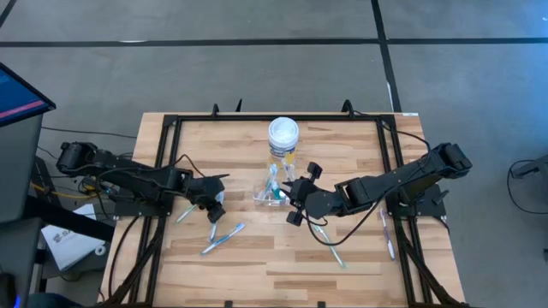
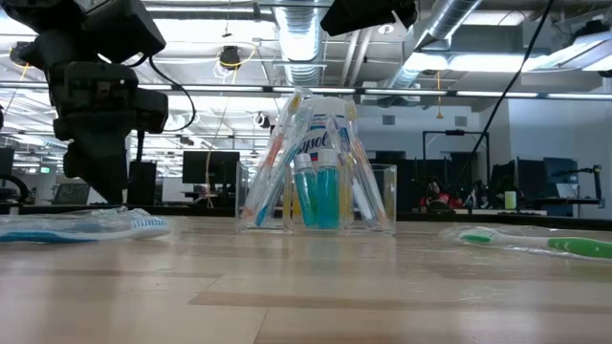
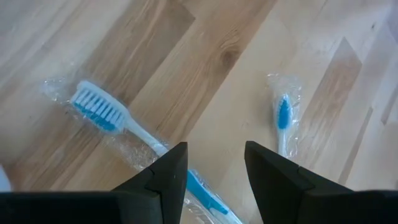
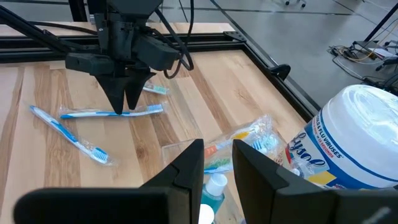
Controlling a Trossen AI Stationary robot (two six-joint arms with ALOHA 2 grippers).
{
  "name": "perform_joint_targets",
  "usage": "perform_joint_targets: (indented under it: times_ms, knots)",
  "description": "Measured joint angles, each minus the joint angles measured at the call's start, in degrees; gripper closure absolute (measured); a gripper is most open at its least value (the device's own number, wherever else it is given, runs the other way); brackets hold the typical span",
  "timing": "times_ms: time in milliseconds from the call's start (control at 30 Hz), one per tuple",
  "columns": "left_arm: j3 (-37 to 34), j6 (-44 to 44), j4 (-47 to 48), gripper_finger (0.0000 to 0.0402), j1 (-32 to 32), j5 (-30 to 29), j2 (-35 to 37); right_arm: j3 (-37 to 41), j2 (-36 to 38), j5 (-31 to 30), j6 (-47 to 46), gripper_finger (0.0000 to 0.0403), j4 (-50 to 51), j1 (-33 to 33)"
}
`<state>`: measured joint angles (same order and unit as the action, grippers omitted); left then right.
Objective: Pick & Place toothbrushing station
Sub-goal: Put the left blue toothbrush into the transparent organizer
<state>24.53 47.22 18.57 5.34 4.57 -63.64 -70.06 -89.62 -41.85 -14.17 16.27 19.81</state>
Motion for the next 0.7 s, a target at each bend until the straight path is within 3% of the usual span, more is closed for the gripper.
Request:
perform_joint_targets:
  times_ms: [400, 700]
  knots:
    - [0.00, 4.32, 3.79, 0.0248, 0.00, -0.43, -0.04, 0.00, 0.00, 0.02, -0.44, 0.0327, 0.00, 0.00]
    - [0.00, 5.77, 6.16, 0.0248, 0.00, -5.69, -0.59, 0.00, 0.00, 0.00, -0.46, 0.0327, 0.00, 0.00]
